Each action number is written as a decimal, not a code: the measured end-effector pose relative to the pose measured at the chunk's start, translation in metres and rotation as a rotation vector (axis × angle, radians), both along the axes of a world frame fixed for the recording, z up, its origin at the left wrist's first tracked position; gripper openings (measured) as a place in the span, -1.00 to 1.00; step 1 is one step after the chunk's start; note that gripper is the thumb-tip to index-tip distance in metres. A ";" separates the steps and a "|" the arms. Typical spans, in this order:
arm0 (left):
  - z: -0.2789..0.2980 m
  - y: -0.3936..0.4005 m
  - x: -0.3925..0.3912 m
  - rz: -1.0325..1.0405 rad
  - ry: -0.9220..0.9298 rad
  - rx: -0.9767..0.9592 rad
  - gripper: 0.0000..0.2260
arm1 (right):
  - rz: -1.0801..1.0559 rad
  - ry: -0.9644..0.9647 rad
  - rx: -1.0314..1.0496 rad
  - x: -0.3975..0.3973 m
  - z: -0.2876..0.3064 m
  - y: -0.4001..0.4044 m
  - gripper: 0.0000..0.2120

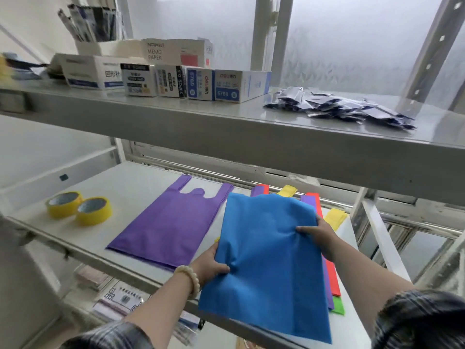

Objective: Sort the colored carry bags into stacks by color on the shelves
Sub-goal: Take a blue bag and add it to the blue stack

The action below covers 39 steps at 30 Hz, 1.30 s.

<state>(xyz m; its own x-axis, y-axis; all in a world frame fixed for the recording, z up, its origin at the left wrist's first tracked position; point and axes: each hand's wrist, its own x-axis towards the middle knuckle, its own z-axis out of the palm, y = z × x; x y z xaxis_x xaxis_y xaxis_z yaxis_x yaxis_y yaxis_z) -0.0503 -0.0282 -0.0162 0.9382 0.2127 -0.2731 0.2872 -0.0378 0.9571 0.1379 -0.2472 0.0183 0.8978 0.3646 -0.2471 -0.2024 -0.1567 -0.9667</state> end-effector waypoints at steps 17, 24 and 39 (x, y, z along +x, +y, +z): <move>0.015 -0.067 -0.082 -0.068 -0.008 -0.049 -0.27 | 0.059 -0.063 -0.039 -0.121 0.050 -0.077 -0.61; 0.015 -0.138 -0.096 -0.023 -0.011 -0.020 -0.29 | 0.191 -0.106 -0.098 -0.134 0.060 -0.133 -0.65; -0.002 -0.235 -0.168 0.024 0.015 -0.133 -0.40 | 0.402 -0.063 -0.181 -0.198 0.061 -0.212 -0.58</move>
<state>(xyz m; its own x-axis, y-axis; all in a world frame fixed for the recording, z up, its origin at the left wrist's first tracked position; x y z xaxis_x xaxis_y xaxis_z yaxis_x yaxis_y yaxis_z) -0.2180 -0.2631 -0.0179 0.9288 0.1957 -0.3146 0.3011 0.0960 0.9487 -0.0599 -0.4589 0.0794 0.7085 0.6441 -0.2884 -0.0323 -0.3787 -0.9250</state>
